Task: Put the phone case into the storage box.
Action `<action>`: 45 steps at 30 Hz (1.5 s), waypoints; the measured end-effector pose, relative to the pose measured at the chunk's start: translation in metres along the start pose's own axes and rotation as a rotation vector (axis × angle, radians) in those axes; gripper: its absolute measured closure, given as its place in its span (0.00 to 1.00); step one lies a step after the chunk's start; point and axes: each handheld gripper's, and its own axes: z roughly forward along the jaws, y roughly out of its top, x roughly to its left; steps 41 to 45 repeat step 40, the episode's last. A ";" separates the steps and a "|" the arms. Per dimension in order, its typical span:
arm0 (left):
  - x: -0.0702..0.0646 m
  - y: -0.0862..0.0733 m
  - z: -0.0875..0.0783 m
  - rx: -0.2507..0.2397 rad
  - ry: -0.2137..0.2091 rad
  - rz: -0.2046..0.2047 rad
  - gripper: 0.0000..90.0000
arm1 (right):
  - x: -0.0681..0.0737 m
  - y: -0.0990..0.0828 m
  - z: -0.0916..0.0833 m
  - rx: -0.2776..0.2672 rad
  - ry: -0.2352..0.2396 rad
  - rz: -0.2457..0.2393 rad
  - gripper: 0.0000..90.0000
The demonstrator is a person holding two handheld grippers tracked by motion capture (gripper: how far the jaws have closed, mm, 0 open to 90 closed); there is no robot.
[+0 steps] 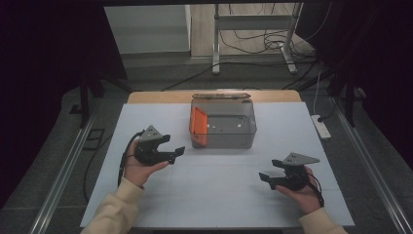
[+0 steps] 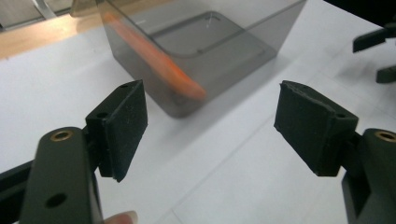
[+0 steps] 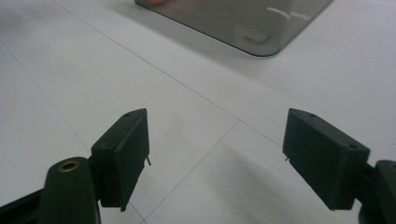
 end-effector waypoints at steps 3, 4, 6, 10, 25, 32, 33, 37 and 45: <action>0.001 -0.013 -0.006 -0.003 0.000 -0.011 0.28 | 0.000 0.000 0.000 0.000 -0.003 -0.002 0.25; 0.001 -0.017 -0.007 -0.003 0.003 -0.013 0.27 | 0.000 0.000 0.000 0.000 -0.004 -0.003 0.25; 0.002 -0.025 -0.010 0.001 0.006 -0.010 0.27 | -0.001 0.000 0.000 0.002 -0.006 -0.004 0.25; 0.005 -0.041 -0.014 0.005 0.011 -0.019 0.26 | -0.001 0.000 0.001 0.010 -0.008 -0.006 0.25; 0.011 -0.082 -0.011 0.034 0.039 -0.059 0.25 | -0.004 -0.002 0.003 0.025 -0.013 -0.019 0.25; 0.012 -0.082 -0.008 0.026 0.052 -0.047 0.25 | -0.004 -0.002 0.003 0.010 -0.011 -0.024 0.25; 0.012 -0.082 -0.009 0.025 0.049 -0.050 0.25 | -0.004 -0.002 0.003 0.006 -0.012 -0.022 0.25; 0.013 -0.082 -0.008 0.027 0.044 -0.047 0.25 | -0.004 -0.002 0.003 0.003 -0.010 -0.025 0.25; 0.012 -0.082 -0.008 0.029 0.044 -0.047 0.24 | -0.004 -0.001 0.003 0.006 -0.008 -0.030 0.25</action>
